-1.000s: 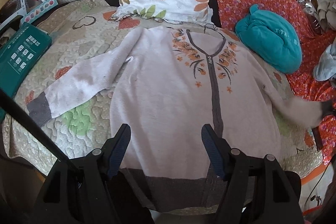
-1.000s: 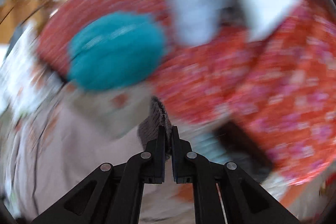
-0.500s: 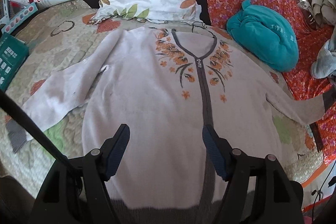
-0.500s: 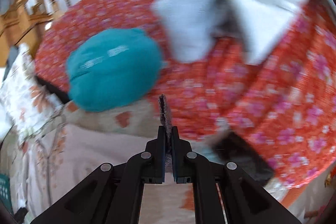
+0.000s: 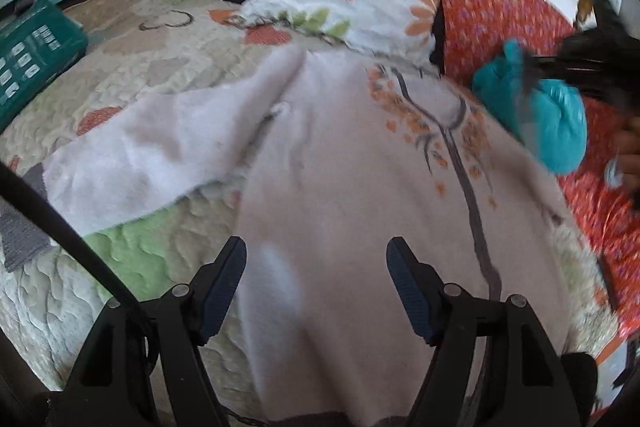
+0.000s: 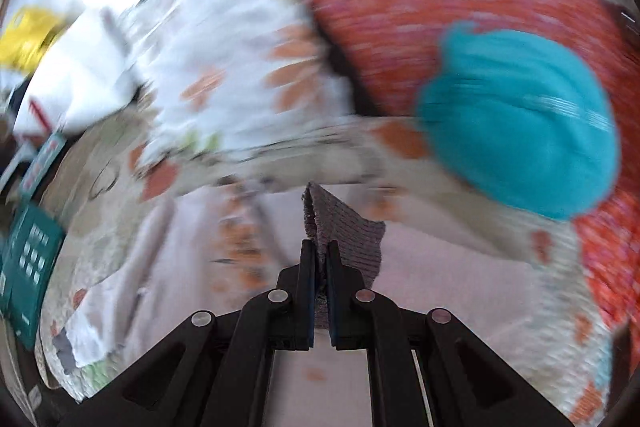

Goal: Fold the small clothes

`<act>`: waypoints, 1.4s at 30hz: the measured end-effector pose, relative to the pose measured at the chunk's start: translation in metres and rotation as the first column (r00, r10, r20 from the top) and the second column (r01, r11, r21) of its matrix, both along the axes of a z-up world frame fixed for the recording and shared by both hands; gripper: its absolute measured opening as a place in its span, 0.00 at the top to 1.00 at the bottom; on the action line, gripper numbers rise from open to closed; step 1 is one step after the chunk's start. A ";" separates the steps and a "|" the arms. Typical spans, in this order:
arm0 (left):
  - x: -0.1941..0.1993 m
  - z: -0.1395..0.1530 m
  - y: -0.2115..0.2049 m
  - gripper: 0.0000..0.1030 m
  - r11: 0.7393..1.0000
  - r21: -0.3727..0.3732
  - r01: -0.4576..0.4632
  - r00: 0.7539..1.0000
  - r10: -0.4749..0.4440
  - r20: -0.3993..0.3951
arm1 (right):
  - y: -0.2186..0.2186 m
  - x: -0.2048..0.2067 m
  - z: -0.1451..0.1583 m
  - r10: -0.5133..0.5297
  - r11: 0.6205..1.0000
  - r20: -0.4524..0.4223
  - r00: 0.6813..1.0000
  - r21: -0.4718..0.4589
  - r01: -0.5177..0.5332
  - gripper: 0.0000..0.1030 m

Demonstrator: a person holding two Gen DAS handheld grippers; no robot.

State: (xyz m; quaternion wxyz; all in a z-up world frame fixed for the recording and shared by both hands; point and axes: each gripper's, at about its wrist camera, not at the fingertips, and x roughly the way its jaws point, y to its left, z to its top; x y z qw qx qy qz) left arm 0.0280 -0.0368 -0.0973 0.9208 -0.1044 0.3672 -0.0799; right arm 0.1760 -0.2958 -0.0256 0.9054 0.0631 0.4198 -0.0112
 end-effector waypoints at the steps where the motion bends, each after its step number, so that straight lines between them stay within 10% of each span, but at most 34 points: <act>1: -0.001 0.001 0.005 0.30 1.000 -0.002 -0.007 1.000 0.007 0.006 | 0.019 0.011 -0.010 0.027 1.000 -0.012 1.000 0.002 -0.027 0.95; 14: 0.009 -0.012 0.026 0.29 0.995 -0.103 -0.015 0.995 0.005 -0.098 | 0.176 0.123 -0.153 0.191 0.981 -0.248 0.950 0.029 -0.189 0.90; 26: -0.030 0.021 0.075 0.29 0.957 -0.268 -0.115 0.991 0.091 -0.099 | 0.198 0.052 -0.076 0.382 0.924 -0.167 0.909 0.053 -0.378 0.73; 30: -0.082 0.065 0.136 0.27 0.925 -0.316 -0.212 0.976 0.215 -0.026 | 0.260 0.013 -0.073 0.555 0.832 -0.180 0.812 0.119 -0.543 0.59; 39: -0.182 0.103 0.253 0.20 0.796 -0.255 -0.550 0.821 0.571 0.013 | 0.433 -0.085 -0.124 0.817 0.547 -0.274 0.508 0.087 -0.833 0.37; 42: -0.186 0.106 0.252 0.20 0.799 -0.226 -0.557 0.820 0.573 0.008 | 0.467 -0.102 -0.146 0.801 0.507 -0.345 0.489 -0.042 -0.861 0.31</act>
